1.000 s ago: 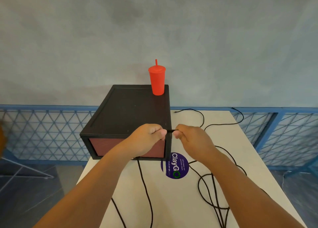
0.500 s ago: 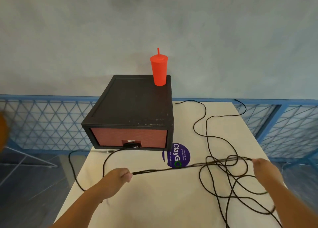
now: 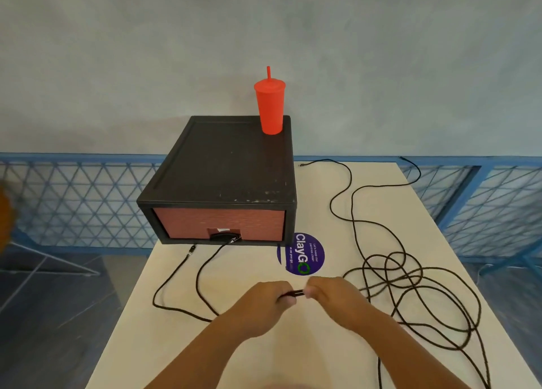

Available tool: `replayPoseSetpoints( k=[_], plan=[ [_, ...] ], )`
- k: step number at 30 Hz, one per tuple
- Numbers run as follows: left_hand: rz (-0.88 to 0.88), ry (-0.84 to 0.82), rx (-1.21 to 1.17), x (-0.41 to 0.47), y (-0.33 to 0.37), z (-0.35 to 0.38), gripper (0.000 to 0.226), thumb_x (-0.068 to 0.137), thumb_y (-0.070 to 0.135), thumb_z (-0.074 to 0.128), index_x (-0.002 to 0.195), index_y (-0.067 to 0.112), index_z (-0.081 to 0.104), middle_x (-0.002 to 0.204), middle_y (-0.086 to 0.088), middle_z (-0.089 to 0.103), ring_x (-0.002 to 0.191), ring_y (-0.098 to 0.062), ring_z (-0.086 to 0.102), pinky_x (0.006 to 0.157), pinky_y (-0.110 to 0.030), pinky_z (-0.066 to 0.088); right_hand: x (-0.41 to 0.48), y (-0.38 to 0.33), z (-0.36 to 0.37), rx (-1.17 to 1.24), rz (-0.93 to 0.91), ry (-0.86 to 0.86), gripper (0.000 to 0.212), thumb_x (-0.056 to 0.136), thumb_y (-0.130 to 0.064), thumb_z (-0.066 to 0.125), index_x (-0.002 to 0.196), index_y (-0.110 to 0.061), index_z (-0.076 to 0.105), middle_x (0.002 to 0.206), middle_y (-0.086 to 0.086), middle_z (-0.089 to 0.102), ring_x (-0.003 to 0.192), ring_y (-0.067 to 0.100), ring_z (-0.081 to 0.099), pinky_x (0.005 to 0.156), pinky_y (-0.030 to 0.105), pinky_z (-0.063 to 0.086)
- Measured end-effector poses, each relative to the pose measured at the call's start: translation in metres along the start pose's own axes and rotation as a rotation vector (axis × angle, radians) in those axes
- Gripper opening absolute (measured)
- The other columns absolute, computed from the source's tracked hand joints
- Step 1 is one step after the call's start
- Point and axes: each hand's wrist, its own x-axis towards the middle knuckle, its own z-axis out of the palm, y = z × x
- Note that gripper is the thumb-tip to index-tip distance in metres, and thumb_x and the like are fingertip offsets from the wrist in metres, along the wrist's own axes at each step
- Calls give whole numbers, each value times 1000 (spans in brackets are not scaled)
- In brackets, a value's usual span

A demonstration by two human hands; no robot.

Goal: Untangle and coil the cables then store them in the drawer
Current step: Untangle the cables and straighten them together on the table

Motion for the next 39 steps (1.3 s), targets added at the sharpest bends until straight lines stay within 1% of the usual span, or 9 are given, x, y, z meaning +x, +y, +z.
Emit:
replayPoseSetpoints(
  k=[3, 10, 16, 23, 27, 30, 32, 35, 39],
  plan=[
    [-47, 13, -1, -14, -26, -9, 23, 96, 27, 45, 74, 31, 48, 65, 10, 46, 60, -4, 41, 58, -20, 33, -11, 36, -6, -92, 92, 95, 24, 99, -36, 32, 80, -26, 42, 61, -11, 41, 63, 10, 45, 56, 15, 31],
    [-187, 82, 367, -42, -102, -25, 26, 99, 33, 35, 73, 33, 32, 62, 9, 42, 60, -5, 41, 55, -23, 30, -33, 114, -7, -37, 487, 261, 34, 99, -32, 31, 66, -27, 38, 63, -5, 51, 66, 17, 52, 58, 28, 37],
    [-345, 126, 337, -70, -152, -30, 18, 99, 34, 33, 85, 27, 39, 65, 9, 50, 62, -9, 49, 55, -16, 33, -46, 142, 15, -74, 588, 206, 28, 100, -36, 27, 83, -24, 46, 72, -3, 55, 76, 20, 57, 67, 29, 42],
    [-502, 121, 341, -92, -175, -34, 31, 100, 35, 30, 69, 30, 30, 63, 8, 45, 61, -8, 46, 53, -16, 31, -44, 141, 32, -290, 562, 28, 23, 100, -23, 33, 116, -22, 49, 105, -4, 63, 94, 14, 61, 77, 24, 47],
    [-661, 220, 297, -86, -186, -35, 31, 101, 33, 28, 86, 19, 51, 84, -1, 60, 80, -17, 54, 72, -24, 39, -34, 131, 34, -448, 502, -105, 36, 94, -13, 43, 127, -26, 43, 106, -5, 60, 92, 12, 59, 72, 21, 44],
    [-814, 321, 137, -76, -188, -36, 45, 102, 27, 24, 108, -1, 59, 112, -19, 62, 103, -31, 57, 91, -35, 41, -26, 120, 40, -448, 450, -91, 26, 97, -20, 37, 123, -22, 44, 98, -3, 58, 85, 14, 56, 67, 21, 40],
    [-909, 364, 26, -73, -187, -41, 46, 102, 23, 26, 111, -9, 57, 113, -27, 59, 103, -38, 56, 87, -38, 44, -21, 116, 44, -413, 390, -67, 20, 100, -26, 32, 111, -21, 47, 86, -5, 53, 81, 15, 55, 59, 20, 36],
    [-1027, 472, -70, -74, -192, -46, 40, 98, 13, 38, 134, -4, 36, 125, -17, 55, 113, -29, 56, 91, -33, 45, -18, 115, 42, -362, 383, -46, 20, 101, -30, 29, 82, -26, 37, 66, -11, 37, 73, 15, 51, 48, 16, 26],
    [-1069, 505, -104, -81, -208, -46, 38, 95, 3, 32, 132, 0, 36, 121, -19, 55, 112, -33, 56, 94, -36, 47, -19, 115, 40, -393, 364, -51, 16, 101, -29, 28, 96, -24, 42, 64, -12, 33, 73, 15, 49, 57, 22, 33]
  ],
)
